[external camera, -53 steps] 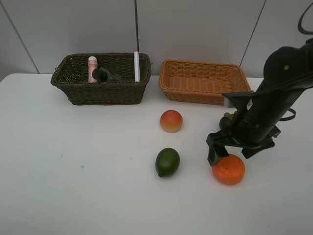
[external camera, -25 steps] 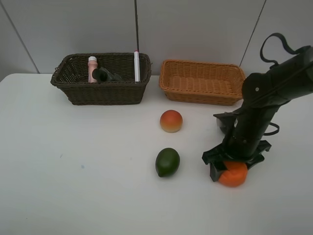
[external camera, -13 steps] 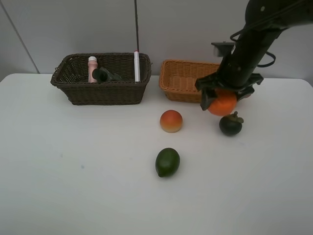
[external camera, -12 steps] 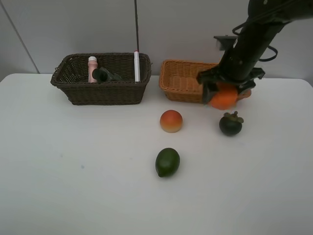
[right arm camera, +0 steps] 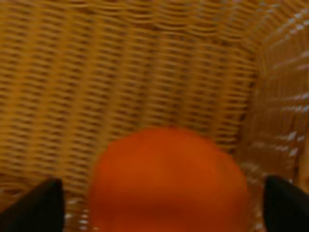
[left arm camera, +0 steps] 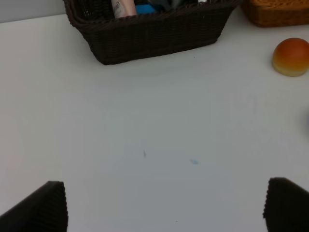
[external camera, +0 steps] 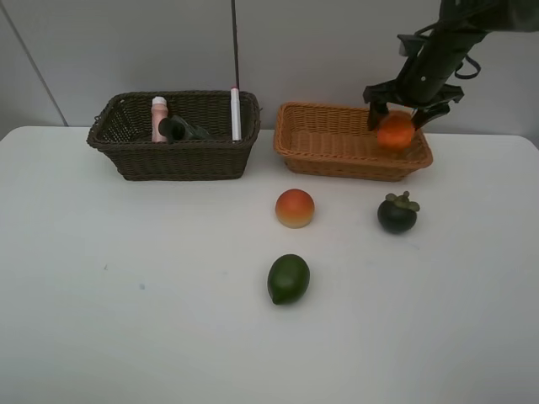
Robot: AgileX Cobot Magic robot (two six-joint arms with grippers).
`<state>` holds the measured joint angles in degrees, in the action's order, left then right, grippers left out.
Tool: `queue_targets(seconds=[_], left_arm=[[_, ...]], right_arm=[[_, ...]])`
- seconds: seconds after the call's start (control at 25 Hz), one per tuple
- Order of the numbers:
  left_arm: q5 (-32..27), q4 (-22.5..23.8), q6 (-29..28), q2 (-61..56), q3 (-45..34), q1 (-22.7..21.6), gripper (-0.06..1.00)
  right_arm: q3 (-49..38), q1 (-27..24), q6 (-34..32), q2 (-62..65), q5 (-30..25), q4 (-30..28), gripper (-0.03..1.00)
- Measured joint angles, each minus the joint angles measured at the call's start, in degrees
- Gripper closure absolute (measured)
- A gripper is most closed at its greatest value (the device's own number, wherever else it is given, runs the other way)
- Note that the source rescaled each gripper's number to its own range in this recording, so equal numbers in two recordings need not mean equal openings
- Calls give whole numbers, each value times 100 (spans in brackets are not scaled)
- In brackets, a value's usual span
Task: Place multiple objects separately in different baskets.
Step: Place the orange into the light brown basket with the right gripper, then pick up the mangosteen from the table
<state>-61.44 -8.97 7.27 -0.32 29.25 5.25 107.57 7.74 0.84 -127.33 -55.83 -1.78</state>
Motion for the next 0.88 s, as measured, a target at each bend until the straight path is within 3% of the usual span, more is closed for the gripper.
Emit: queue_targets(seconds=[0.08, 0.2, 0.32, 0.48, 0.6, 0.88], left_arm=[[0, 0, 0, 0, 0, -2, -6], [0, 0, 0, 0, 0, -99, -6], [0, 0, 0, 0, 0, -274, -6], [0, 0, 0, 0, 0, -481, -6], [0, 0, 0, 0, 0, -481, -6], [0, 0, 0, 0, 0, -481, -6]], right_arm=[[89, -8, 6, -103, -161, -179, 4], [103, -8, 1, -116, -304, -191, -2], [103, -8, 1, -44, -526, 2, -3], [103, -8, 1, 358, -1209, 439, -3], [41, -8, 1, 729, -1346, 656, -3], [-1546, -2, 1, 1692, -1384, 697, -3]])
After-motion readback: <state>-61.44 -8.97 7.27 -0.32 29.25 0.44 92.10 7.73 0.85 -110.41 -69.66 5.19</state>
